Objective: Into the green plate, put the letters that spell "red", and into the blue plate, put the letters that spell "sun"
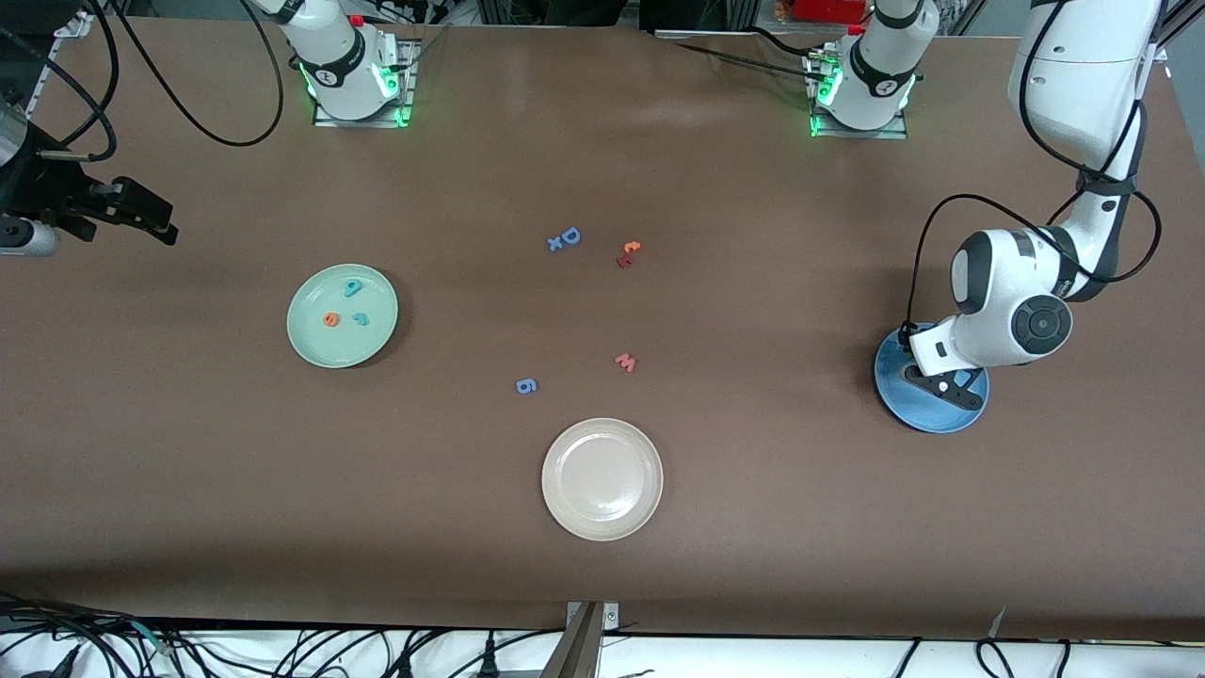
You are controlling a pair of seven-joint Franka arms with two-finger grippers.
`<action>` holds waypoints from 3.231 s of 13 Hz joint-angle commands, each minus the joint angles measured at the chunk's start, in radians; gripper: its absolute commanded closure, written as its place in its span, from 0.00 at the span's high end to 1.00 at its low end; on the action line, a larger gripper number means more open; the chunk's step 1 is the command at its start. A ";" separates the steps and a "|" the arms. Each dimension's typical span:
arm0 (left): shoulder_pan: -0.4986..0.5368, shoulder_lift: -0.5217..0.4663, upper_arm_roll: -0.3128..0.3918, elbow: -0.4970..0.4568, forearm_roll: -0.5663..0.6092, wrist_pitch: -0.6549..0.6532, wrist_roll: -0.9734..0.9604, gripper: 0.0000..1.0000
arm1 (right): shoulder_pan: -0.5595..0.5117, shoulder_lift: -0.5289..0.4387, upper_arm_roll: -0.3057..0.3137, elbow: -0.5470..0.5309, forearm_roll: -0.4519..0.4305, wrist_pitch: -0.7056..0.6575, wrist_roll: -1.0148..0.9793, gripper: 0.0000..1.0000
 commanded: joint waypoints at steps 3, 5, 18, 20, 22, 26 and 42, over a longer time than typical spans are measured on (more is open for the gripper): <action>0.004 -0.197 -0.023 0.062 0.025 -0.164 0.008 1.00 | -0.005 0.011 0.007 0.026 -0.013 -0.019 -0.012 1.00; -0.016 -0.281 -0.032 0.125 0.025 -0.256 0.000 1.00 | -0.005 0.009 0.007 0.025 -0.013 -0.019 -0.012 1.00; -0.016 -0.521 -0.077 0.307 0.005 -0.422 -0.158 1.00 | -0.006 0.011 0.007 0.025 -0.012 -0.020 -0.012 1.00; -0.013 -0.522 -0.081 0.324 -0.015 -0.444 -0.158 1.00 | -0.006 0.009 0.007 0.025 -0.010 -0.020 -0.014 1.00; -0.007 -0.535 -0.081 0.314 -0.017 -0.444 -0.159 1.00 | -0.006 0.011 0.007 0.025 -0.012 -0.020 -0.014 1.00; -0.007 -0.591 -0.083 0.269 -0.017 -0.441 -0.195 1.00 | -0.006 0.009 0.007 0.025 -0.010 -0.020 -0.012 1.00; 0.036 -0.769 -0.123 0.128 -0.080 -0.620 -0.463 1.00 | -0.008 0.009 0.006 0.025 -0.010 -0.020 -0.011 1.00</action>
